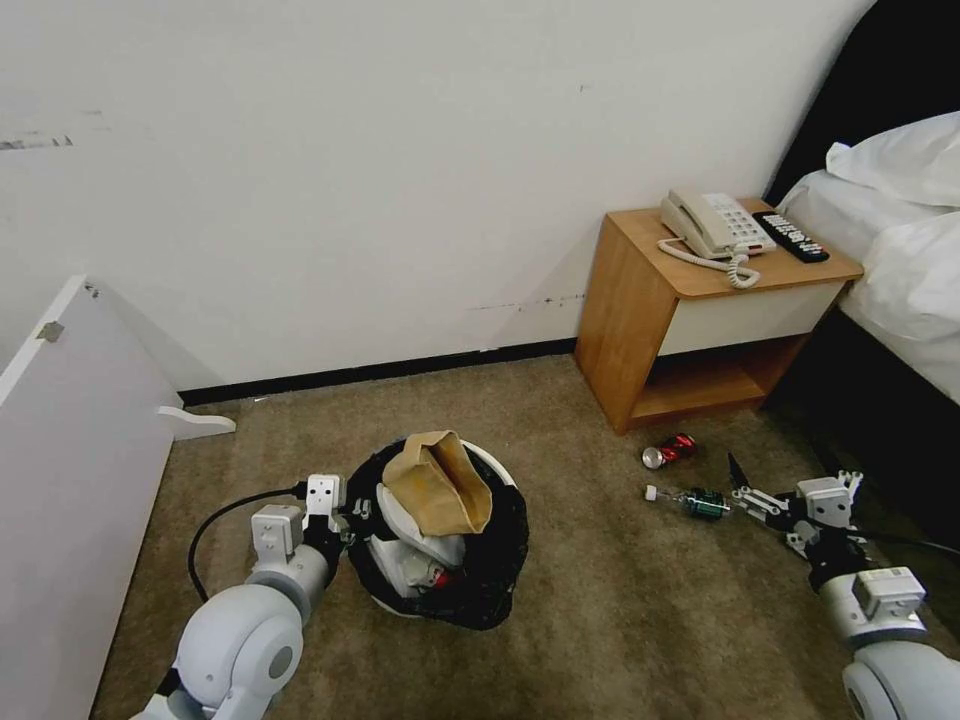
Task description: Pick up the trash bin, then pick up the garbage from the floor and place it into the trash bin.
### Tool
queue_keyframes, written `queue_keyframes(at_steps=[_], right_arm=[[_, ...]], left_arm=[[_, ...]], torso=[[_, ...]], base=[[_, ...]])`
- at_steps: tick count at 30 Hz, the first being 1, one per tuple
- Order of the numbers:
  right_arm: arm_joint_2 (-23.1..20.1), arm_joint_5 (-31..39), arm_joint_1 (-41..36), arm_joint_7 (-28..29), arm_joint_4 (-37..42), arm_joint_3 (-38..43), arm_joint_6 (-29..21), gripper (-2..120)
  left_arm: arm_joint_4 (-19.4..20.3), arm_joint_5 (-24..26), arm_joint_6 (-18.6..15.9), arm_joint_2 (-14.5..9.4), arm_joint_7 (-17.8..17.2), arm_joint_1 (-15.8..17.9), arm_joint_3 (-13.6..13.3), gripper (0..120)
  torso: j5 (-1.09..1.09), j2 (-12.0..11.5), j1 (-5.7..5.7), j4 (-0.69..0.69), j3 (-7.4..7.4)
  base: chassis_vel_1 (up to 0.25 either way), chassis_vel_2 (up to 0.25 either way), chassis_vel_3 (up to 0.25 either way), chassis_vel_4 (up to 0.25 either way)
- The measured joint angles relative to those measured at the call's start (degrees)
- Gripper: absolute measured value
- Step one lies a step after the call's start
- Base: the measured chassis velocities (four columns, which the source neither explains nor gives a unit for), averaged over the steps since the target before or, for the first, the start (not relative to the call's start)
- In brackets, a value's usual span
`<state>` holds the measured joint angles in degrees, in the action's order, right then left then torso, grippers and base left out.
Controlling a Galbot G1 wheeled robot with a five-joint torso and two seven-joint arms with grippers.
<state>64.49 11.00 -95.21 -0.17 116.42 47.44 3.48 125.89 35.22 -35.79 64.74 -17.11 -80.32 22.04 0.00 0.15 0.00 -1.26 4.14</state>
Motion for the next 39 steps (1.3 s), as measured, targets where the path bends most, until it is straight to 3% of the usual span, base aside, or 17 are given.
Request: queue_keyframes(at_steps=[16,39], right_arm=[[2.3,-0.6,0.3,-0.2,0.3,-0.1,0.0,100],[3.9,-0.1,0.6,0.9,0.4,-0.7,1.0,100]], left_arm=[[0.2,-0.6,0.0,0.3,1.1,-0.6,0.0,4],[0.2,-1.1,0.8,0.6,2.0,-0.8,-0.1,4]], torso=[[0.0,0.0,0.0,0.01,0.0],[0.0,0.2,0.0,-0.05,0.21]], base=[[0.0,0.0,0.0,0.0],[-0.081,-0.077,-0.069,-0.078]])
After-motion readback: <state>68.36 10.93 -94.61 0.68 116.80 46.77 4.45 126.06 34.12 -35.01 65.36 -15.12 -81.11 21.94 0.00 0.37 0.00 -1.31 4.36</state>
